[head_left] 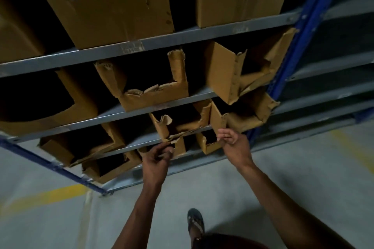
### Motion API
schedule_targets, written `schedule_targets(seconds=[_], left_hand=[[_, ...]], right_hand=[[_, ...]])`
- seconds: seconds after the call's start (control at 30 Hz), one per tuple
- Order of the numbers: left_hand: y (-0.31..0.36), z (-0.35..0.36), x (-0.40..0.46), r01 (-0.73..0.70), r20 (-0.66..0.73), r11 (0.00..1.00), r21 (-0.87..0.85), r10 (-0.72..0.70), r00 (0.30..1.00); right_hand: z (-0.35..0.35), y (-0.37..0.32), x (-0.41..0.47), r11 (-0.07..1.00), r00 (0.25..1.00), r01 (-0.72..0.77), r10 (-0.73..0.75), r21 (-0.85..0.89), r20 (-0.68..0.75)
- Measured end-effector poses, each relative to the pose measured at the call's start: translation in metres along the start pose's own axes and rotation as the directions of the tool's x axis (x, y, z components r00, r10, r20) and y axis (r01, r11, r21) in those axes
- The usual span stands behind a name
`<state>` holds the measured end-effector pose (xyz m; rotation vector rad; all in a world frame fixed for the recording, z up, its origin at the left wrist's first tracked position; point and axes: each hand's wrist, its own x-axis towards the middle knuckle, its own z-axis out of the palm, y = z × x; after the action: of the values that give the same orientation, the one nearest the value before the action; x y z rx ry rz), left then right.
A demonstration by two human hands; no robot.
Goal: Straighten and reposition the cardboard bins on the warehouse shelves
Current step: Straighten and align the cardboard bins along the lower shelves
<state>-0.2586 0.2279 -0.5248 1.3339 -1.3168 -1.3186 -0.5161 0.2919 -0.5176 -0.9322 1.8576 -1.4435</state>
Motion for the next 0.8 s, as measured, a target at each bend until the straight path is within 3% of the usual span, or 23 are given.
schedule_targets(seconds=[0.27,0.5,0.7,0.8], left_hand=[[0.009,0.073,-0.034,0.043,0.088,0.999,-0.021,-0.040,0.995],[0.061,0.176,0.037,-0.116,0.133,0.990,0.080,0.105,0.986],[0.085,0.276,0.085,-0.143,0.017,0.966,0.213,0.143,0.990],[0.089,0.307,0.091,-0.129,-0.052,0.972,0.196,0.142,0.989]], right_hand=[[-0.091,0.010,0.004,0.999,0.995,-0.035,0.032,-0.033,-0.098],[-0.162,-0.001,0.110,1.000,0.990,0.002,0.002,0.026,-0.144],[-0.216,-0.003,0.233,1.000,0.995,-0.019,0.017,-0.011,-0.096],[-0.233,0.005,0.283,0.998,0.996,-0.053,0.050,-0.040,-0.075]])
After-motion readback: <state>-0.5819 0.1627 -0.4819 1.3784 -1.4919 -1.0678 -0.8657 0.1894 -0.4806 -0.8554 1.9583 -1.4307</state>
